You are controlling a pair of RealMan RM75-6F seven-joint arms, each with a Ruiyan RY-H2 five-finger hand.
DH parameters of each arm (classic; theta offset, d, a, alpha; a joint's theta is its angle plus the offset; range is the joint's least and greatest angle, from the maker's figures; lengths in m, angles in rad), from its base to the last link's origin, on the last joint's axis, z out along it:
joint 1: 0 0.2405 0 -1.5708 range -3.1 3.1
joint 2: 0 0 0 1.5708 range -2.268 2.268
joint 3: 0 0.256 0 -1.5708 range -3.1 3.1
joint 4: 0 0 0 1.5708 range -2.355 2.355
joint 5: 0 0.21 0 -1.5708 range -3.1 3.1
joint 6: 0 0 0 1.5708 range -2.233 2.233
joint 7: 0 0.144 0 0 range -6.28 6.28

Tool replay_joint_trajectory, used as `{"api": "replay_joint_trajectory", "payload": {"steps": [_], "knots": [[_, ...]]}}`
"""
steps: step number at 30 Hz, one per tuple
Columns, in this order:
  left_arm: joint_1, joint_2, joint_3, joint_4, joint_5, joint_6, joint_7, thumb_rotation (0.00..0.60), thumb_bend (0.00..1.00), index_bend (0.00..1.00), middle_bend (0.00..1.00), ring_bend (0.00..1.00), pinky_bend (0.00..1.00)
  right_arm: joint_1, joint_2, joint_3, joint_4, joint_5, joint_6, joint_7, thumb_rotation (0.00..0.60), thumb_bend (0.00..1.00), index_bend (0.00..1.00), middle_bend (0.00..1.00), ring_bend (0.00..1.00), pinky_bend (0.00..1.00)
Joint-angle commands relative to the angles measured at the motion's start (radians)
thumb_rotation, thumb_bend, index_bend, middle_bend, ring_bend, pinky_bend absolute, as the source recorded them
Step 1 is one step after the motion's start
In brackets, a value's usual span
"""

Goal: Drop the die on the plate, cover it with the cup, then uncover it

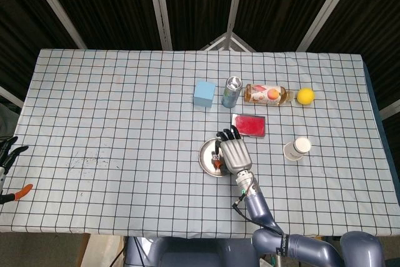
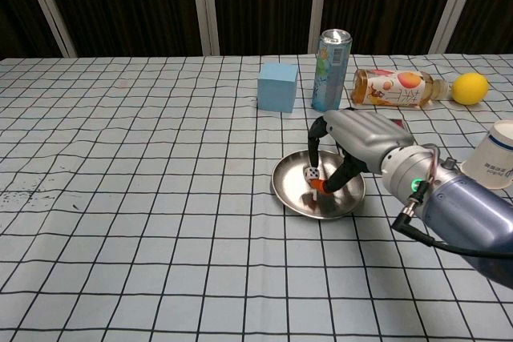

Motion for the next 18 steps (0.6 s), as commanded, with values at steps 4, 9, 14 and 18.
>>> {"api": "replay_joint_trajectory", "payload": {"steps": [4,9,14,18], "knots": [[-0.001,0.0,-0.001,0.0,-0.005,-0.004,0.0,0.6,0.29,0.16,0.0,0.0,0.02,0.017,-0.02,-0.011,0.046,0.017,-0.015,0.01,0.6,0.46,0.67,0.25,0.13,0.0],[-0.003,-0.001,-0.001,0.0,-0.004,-0.006,0.004,0.6,0.29,0.16,0.0,0.0,0.02,0.022,-0.025,-0.008,0.055,0.035,-0.011,0.006,0.6,0.24,0.52,0.2,0.09,0.0],[-0.002,-0.001,-0.002,-0.001,-0.006,-0.005,0.005,0.6,0.29,0.16,0.0,0.0,0.02,0.028,-0.019,0.001,0.045,0.056,-0.004,-0.006,0.6,0.18,0.4,0.16,0.07,0.0],[-0.002,-0.001,-0.002,-0.001,-0.007,-0.006,0.004,0.6,0.29,0.16,0.0,0.0,0.02,0.028,-0.005,0.005,0.03,0.069,0.0,-0.009,0.6,0.18,0.34,0.14,0.06,0.0]]}}
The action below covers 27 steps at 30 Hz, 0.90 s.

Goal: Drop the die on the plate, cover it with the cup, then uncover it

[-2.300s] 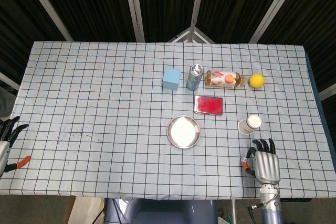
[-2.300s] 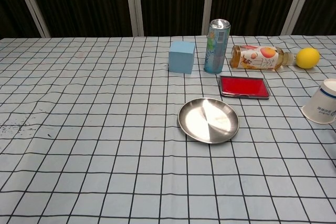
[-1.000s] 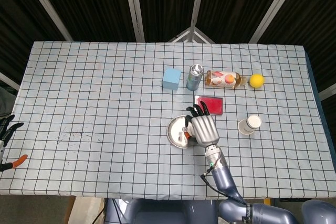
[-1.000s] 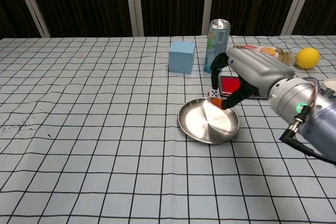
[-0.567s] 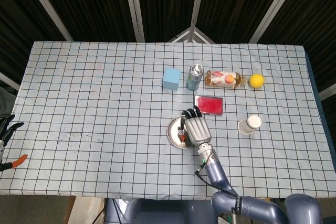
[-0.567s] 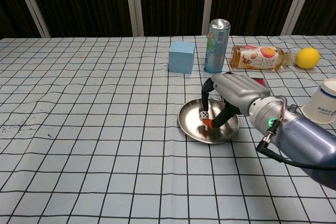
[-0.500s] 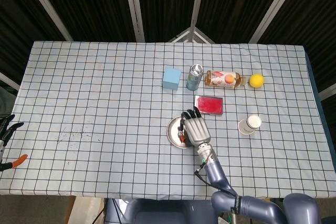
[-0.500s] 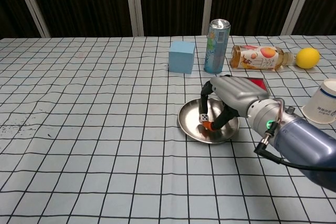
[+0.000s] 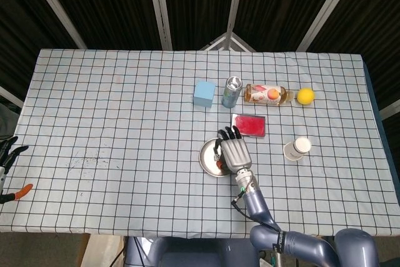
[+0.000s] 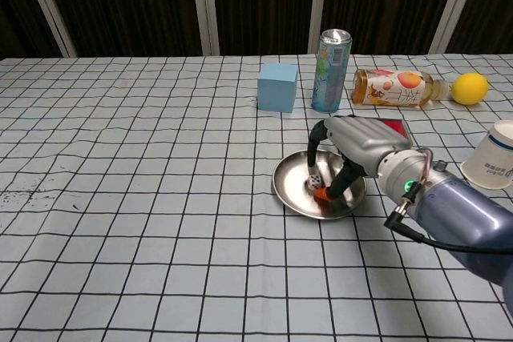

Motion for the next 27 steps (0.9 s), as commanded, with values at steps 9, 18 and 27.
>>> {"api": "replay_joint_trajectory", "payload": {"steps": [9,18,27], "knots": [[-0.002,-0.003,0.0,-0.002,-0.001,-0.004,0.01,0.6,0.29,0.16,0.0,0.0,0.02,0.001,0.061,0.002,-0.075,0.034,-0.007,-0.032,0.6,0.18,0.23,0.11,0.03,0.0],[-0.002,-0.003,-0.002,-0.004,-0.008,-0.005,0.012,0.6,0.29,0.16,0.0,0.0,0.02,-0.028,0.192,0.085,-0.242,0.008,0.1,0.02,0.6,0.17,0.23,0.11,0.03,0.0],[0.005,0.003,0.0,-0.009,-0.007,0.003,0.001,0.6,0.29,0.16,0.0,0.0,0.02,-0.108,0.373,0.115,-0.349,0.064,0.169,-0.008,0.6,0.17,0.23,0.11,0.03,0.0]]}}
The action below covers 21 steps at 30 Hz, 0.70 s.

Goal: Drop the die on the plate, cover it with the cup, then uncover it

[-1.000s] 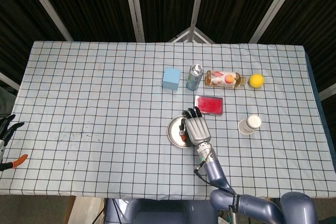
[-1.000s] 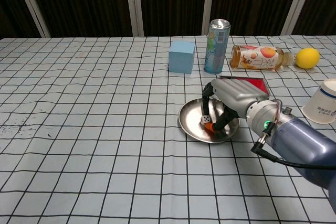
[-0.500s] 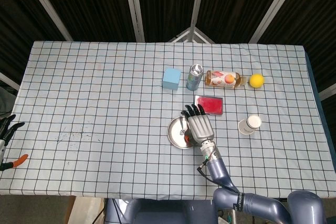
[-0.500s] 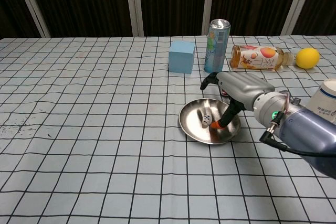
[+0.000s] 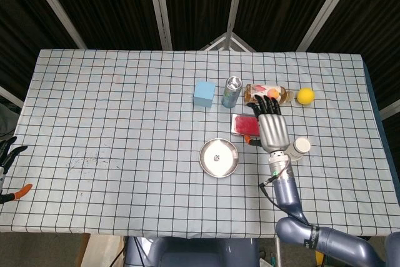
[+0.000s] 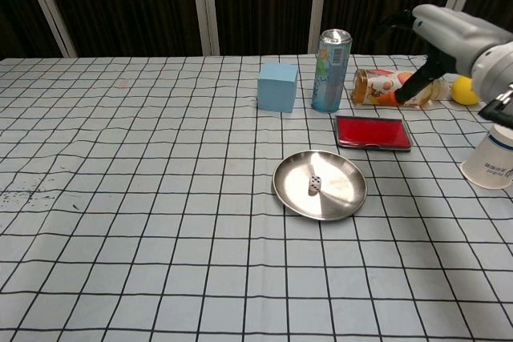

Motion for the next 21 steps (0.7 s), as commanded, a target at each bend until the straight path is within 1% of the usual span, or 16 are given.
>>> {"api": "replay_joint_trajectory", "payload": {"steps": [1,6,11,16,21], "knots": [[0.002,0.001,0.001,-0.002,0.002,0.003,0.0,0.6,0.29,0.16,0.0,0.0,0.02,-0.044,0.074,-0.009,-0.041,0.036,0.01,-0.014,0.6,0.17,0.23,0.11,0.03,0.0],[-0.001,-0.003,0.004,-0.006,0.005,-0.003,0.016,0.6,0.29,0.16,0.0,0.0,0.02,-0.083,0.144,-0.048,-0.069,0.083,-0.024,0.0,0.6,0.17,0.23,0.13,0.03,0.0],[-0.003,-0.007,0.003,-0.011,0.001,-0.008,0.033,0.6,0.29,0.16,0.0,0.0,0.02,-0.088,0.182,-0.08,-0.063,0.109,-0.068,0.01,0.6,0.17,0.23,0.15,0.04,0.0],[-0.005,-0.008,-0.002,-0.011,-0.013,-0.014,0.036,0.6,0.29,0.16,0.0,0.0,0.02,-0.081,0.204,-0.094,-0.055,0.145,-0.094,0.005,0.6,0.17,0.23,0.19,0.06,0.0],[-0.005,-0.006,-0.001,-0.011,-0.01,-0.013,0.033,0.6,0.29,0.16,0.0,0.0,0.02,-0.07,0.213,-0.104,-0.018,0.174,-0.107,-0.008,0.6,0.17,0.25,0.25,0.08,0.0]]}}
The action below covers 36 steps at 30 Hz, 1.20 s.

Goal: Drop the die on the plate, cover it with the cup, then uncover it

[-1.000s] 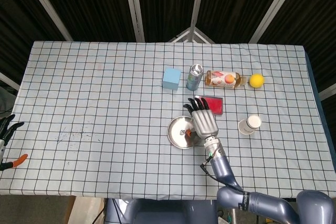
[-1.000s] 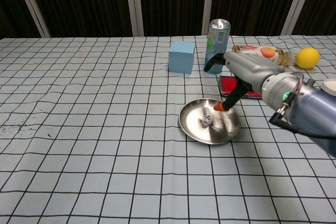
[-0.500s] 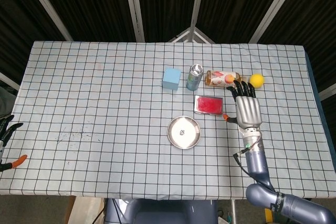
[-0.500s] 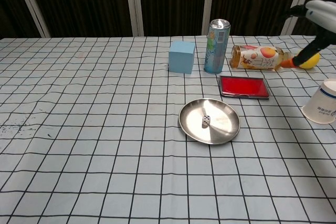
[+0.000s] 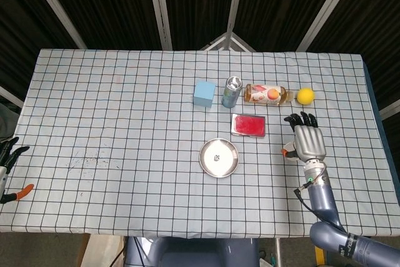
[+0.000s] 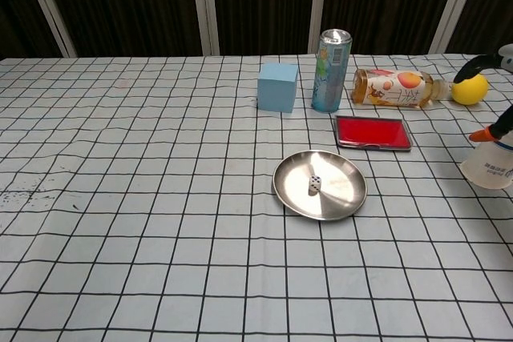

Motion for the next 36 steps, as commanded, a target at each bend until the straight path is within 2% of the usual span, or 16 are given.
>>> {"api": "replay_joint_trajectory", "payload": {"steps": [1,8,21,36], "knots": [[0.001,0.001,0.0,0.0,0.001,0.003,-0.001,0.6,0.29,0.16,0.0,0.0,0.02,0.009,0.008,-0.009,0.029,0.022,-0.017,-0.009,0.6,0.17,0.26,0.26,0.08,0.0],[0.0,-0.002,-0.001,0.001,-0.001,0.001,0.004,0.6,0.29,0.16,0.0,0.0,0.02,0.008,0.036,-0.028,0.062,0.055,-0.039,-0.003,0.6,0.17,0.3,0.29,0.09,0.0],[0.002,-0.004,0.002,-0.004,0.003,0.004,0.012,0.6,0.29,0.16,0.0,0.0,0.02,-0.018,0.1,-0.078,-0.002,0.012,-0.009,0.034,0.6,0.17,0.31,0.32,0.11,0.0],[-0.001,-0.006,0.0,-0.005,-0.004,-0.002,0.023,0.6,0.29,0.16,0.0,0.0,0.02,0.009,0.07,-0.109,0.078,0.009,-0.046,0.074,0.6,0.17,0.35,0.35,0.14,0.0]]}}
